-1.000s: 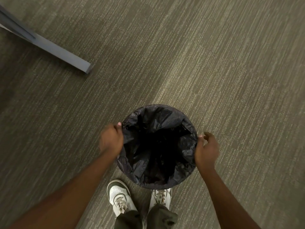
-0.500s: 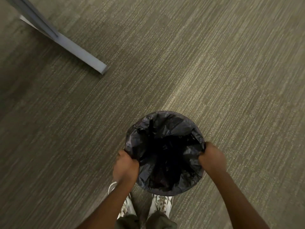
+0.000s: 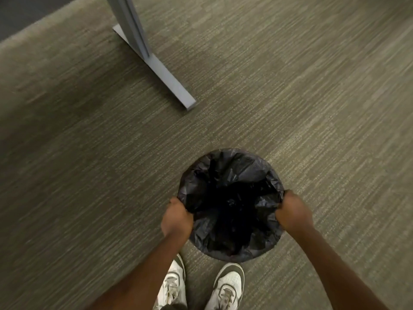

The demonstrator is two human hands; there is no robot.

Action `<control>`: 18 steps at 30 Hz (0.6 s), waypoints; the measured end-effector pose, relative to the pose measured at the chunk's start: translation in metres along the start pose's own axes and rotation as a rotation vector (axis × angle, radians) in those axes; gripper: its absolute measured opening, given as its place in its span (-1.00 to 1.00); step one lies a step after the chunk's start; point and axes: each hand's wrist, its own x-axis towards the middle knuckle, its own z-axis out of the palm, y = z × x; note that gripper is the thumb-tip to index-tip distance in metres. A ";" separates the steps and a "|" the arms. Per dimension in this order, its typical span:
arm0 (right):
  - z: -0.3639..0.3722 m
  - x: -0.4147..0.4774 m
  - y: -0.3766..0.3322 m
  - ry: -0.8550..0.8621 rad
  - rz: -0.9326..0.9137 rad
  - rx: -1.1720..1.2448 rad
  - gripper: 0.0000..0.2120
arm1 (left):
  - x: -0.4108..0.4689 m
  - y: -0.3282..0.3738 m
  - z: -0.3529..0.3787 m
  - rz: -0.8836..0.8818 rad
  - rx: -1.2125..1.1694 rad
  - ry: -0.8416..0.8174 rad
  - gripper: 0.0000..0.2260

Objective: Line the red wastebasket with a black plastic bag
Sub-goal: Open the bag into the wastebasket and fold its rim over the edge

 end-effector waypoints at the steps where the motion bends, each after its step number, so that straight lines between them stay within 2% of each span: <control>1: -0.001 0.007 -0.015 -0.003 -0.028 -0.001 -0.83 | 0.006 -0.004 -0.009 -0.005 -0.014 0.013 -0.74; 4: -0.003 0.028 -0.063 0.000 -0.141 -0.029 -0.81 | 0.030 -0.018 -0.039 0.009 -0.049 0.046 -0.61; 6: -0.002 0.043 -0.099 -0.003 -0.224 -0.064 -0.82 | 0.047 -0.027 -0.062 -0.046 -0.066 0.069 -0.55; 10: -0.001 0.066 -0.169 -0.017 -0.368 -0.112 -0.80 | 0.074 -0.049 -0.099 -0.088 -0.151 0.129 -0.56; 14: 0.003 0.080 -0.227 -0.025 -0.484 -0.088 -0.65 | 0.096 -0.071 -0.124 -0.152 -0.179 0.126 -0.47; 18: 0.009 0.088 -0.269 -0.032 -0.523 -0.121 -0.73 | 0.115 -0.085 -0.139 -0.201 -0.218 0.128 -0.49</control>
